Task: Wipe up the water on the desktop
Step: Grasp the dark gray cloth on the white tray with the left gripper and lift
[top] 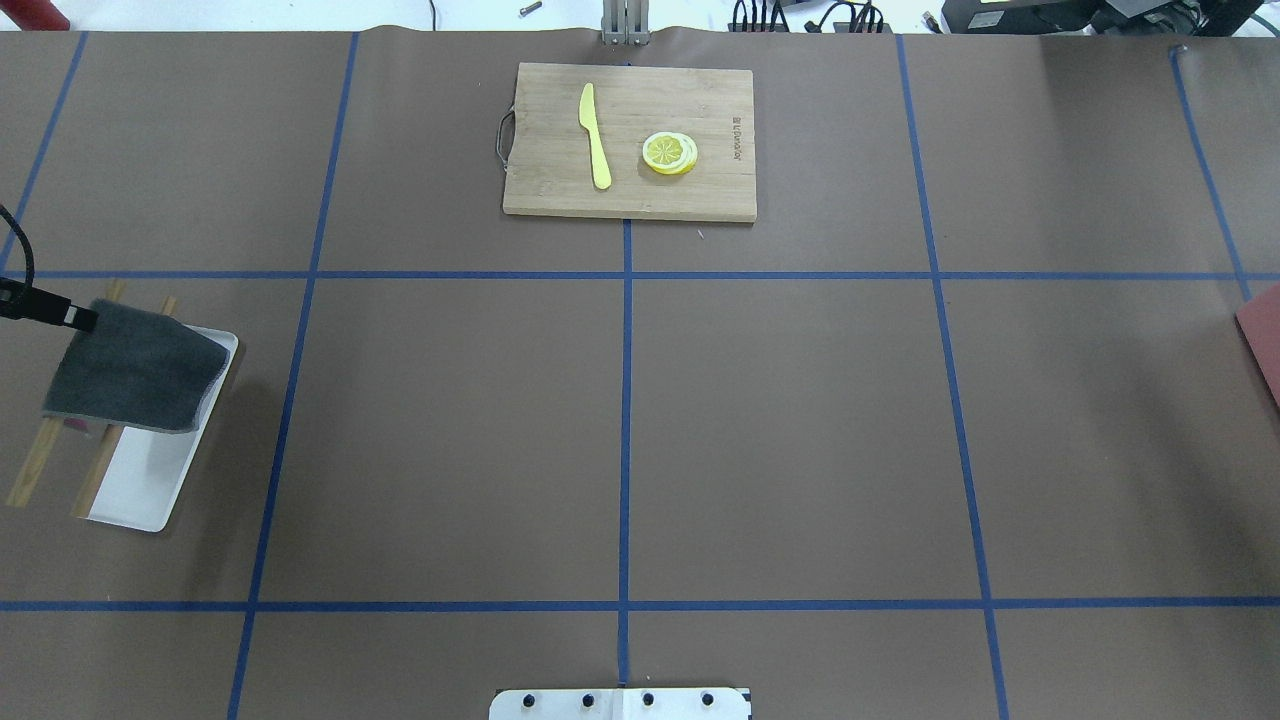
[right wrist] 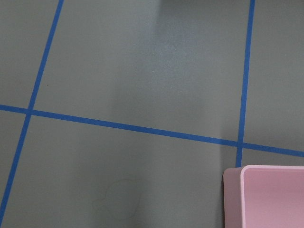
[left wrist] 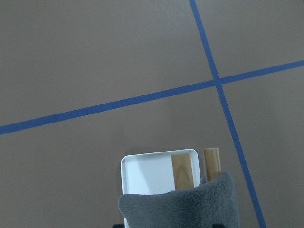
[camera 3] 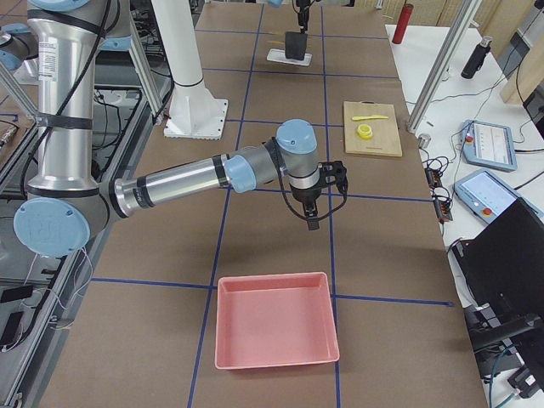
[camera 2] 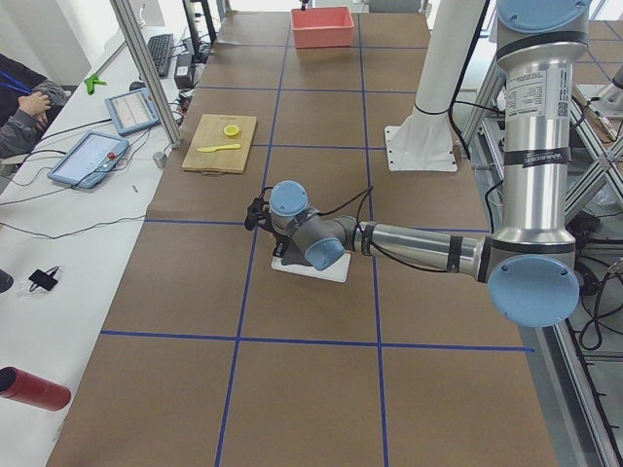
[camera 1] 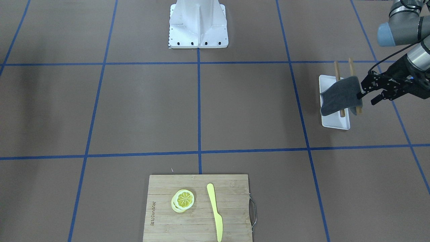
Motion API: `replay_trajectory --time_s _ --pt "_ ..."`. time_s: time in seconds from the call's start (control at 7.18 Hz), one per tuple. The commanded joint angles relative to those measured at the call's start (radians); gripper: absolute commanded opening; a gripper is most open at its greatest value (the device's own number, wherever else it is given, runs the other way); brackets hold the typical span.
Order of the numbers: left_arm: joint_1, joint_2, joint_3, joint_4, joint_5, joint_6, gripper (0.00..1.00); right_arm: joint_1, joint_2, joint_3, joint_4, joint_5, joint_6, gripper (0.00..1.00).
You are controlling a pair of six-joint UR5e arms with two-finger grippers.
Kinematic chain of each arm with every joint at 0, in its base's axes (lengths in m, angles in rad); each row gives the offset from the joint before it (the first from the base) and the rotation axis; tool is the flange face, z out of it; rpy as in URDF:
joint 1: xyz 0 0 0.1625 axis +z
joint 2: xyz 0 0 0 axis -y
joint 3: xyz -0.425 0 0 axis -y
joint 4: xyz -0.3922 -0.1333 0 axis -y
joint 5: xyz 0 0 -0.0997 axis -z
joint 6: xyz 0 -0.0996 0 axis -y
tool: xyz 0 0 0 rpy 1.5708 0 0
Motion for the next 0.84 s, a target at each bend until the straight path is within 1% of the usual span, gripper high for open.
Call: replay_trajectory --time_s 0.0,0.14,0.42,0.56,0.7 --pt "0.006 -0.008 0.004 -0.009 -0.001 -0.011 0.39 0.001 0.000 0.000 0.000 -0.001 0.000 1.00" --pt "0.006 -0.009 0.003 -0.021 -0.005 -0.028 0.30 0.001 0.000 0.000 0.000 -0.001 0.000 1.00" --pt "0.006 -0.009 0.006 -0.075 -0.010 -0.078 0.22 0.001 -0.003 -0.002 0.000 -0.001 0.000 1.00" --pt "0.006 -0.009 0.006 -0.075 -0.010 -0.078 0.13 -0.001 -0.003 -0.002 0.000 -0.001 0.000 1.00" --pt "0.004 -0.009 0.004 -0.075 -0.010 -0.078 0.00 0.001 -0.006 0.000 0.002 0.000 0.000 1.00"
